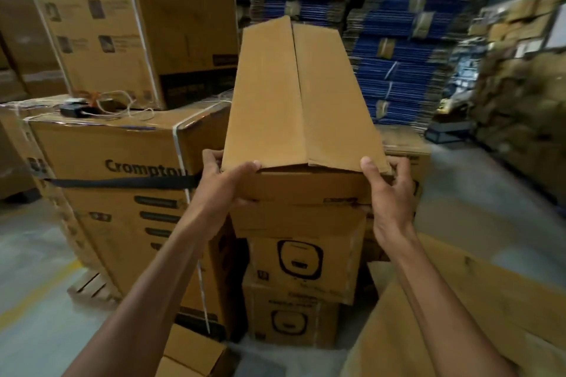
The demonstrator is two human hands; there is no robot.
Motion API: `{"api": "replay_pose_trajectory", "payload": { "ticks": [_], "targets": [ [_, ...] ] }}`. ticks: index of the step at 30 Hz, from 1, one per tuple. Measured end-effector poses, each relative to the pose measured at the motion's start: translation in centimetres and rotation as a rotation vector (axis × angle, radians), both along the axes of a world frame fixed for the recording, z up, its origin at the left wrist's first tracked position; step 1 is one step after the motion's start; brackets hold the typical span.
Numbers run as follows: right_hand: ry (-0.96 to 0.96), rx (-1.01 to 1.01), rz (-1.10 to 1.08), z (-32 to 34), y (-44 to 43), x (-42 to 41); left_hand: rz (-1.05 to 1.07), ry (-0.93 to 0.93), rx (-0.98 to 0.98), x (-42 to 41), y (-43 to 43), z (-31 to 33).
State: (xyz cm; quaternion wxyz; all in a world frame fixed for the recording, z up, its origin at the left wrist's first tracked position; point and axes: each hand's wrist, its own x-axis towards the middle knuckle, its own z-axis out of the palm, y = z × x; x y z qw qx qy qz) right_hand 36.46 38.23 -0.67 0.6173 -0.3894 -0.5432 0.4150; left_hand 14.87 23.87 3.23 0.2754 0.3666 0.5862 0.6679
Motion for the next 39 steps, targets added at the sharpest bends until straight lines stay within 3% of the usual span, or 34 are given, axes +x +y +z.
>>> {"api": "replay_pose_trajectory", "payload": {
  "ticks": [10,18,24,30,34,37,39],
  "targets": [
    [-0.207,-0.280,-0.130,-4.3,3.4,-2.7,-0.144,-0.092,-0.286,-5.8,9.3,-6.8],
    [-0.209,-0.362,-0.185,-3.9,6.5,-5.8,-0.179,-0.023,-0.295,-9.0,13.4,-6.9],
    [-0.112,-0.393,-0.170,-4.1,8.6,-7.5,-0.276,0.150,-0.321,-11.7,15.9,-6.3],
    [-0.113,-0.370,-0.148,-2.9,10.9,-9.5,-0.183,0.339,-0.296,-13.3,19.7,-5.5],
    [-0.044,-0.402,-0.081,-2.5,11.9,-9.3,-0.157,0.460,-0.382,-14.3,21.7,-5.1],
    [0.075,-0.449,-0.074,-4.9,11.3,-9.0,-0.108,0.798,-0.397,-14.0,21.7,-5.3],
    [0.202,-0.473,-0.109,-8.4,10.5,-9.6,-0.080,1.062,-0.264,-12.9,21.4,-5.2]
  ]
}}
